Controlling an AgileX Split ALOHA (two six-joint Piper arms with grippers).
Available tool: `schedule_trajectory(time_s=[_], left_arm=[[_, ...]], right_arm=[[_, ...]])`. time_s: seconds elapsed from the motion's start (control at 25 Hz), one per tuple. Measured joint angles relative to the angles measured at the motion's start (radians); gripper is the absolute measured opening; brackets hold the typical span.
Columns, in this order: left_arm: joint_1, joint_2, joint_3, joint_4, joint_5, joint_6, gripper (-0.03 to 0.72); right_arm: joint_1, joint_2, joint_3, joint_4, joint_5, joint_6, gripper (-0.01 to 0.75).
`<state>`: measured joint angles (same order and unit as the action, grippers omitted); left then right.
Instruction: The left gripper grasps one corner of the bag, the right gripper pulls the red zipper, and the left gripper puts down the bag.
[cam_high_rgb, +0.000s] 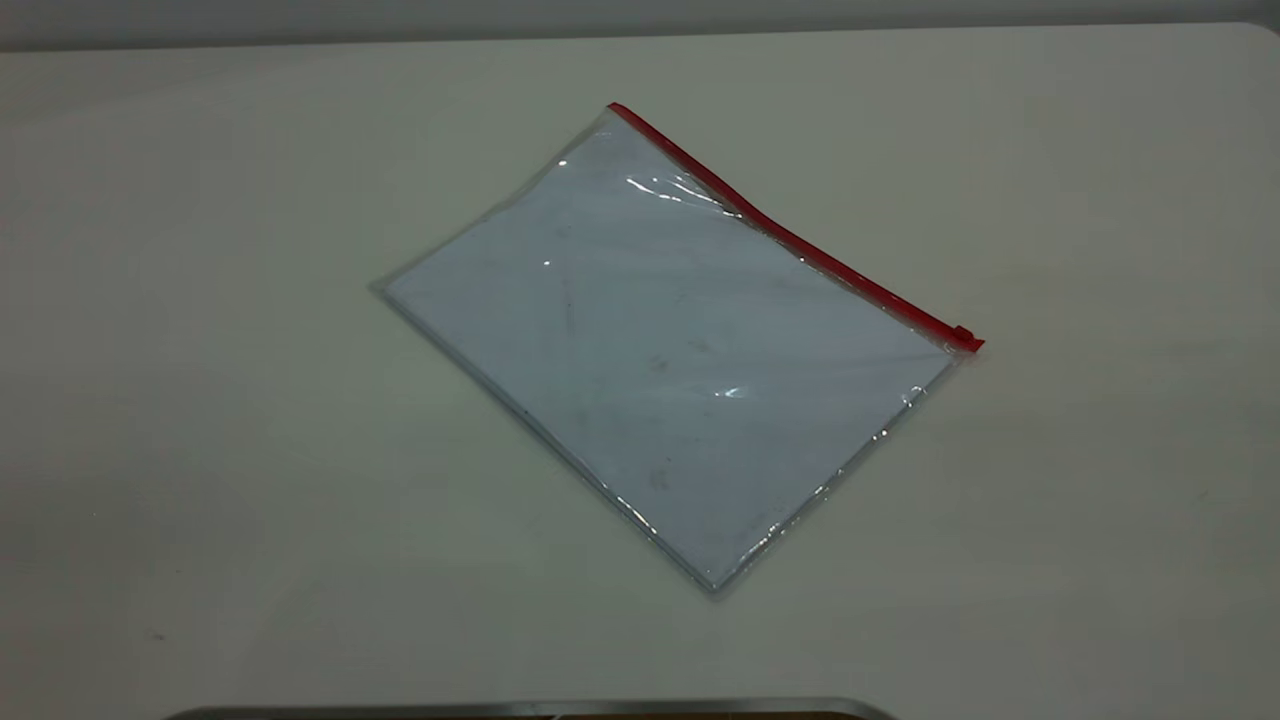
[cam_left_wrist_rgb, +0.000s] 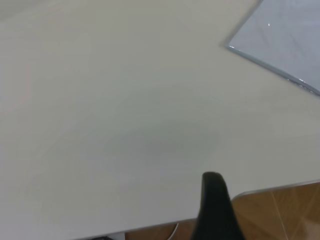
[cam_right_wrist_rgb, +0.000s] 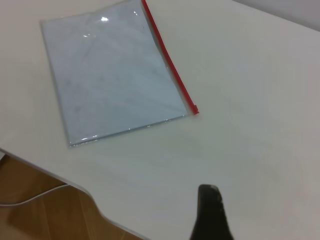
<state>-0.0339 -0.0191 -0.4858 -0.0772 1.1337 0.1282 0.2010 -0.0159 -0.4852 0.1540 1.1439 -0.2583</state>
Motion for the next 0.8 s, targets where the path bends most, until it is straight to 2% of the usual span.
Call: schedule_trajectory(time_s=[0.48, 0.8], left_arm=[[0.000, 0.000, 0.000, 0.000, 0.001, 0.000, 0.590], [0.000, 0.000, 0.000, 0.000, 0.001, 0.000, 0.590]], right_arm=[[-0.008, 0.000, 0.000, 0.000, 0.000, 0.000, 0.576], [-0.139, 0.000, 0.000, -0.010, -0.001, 0.000, 0.576]])
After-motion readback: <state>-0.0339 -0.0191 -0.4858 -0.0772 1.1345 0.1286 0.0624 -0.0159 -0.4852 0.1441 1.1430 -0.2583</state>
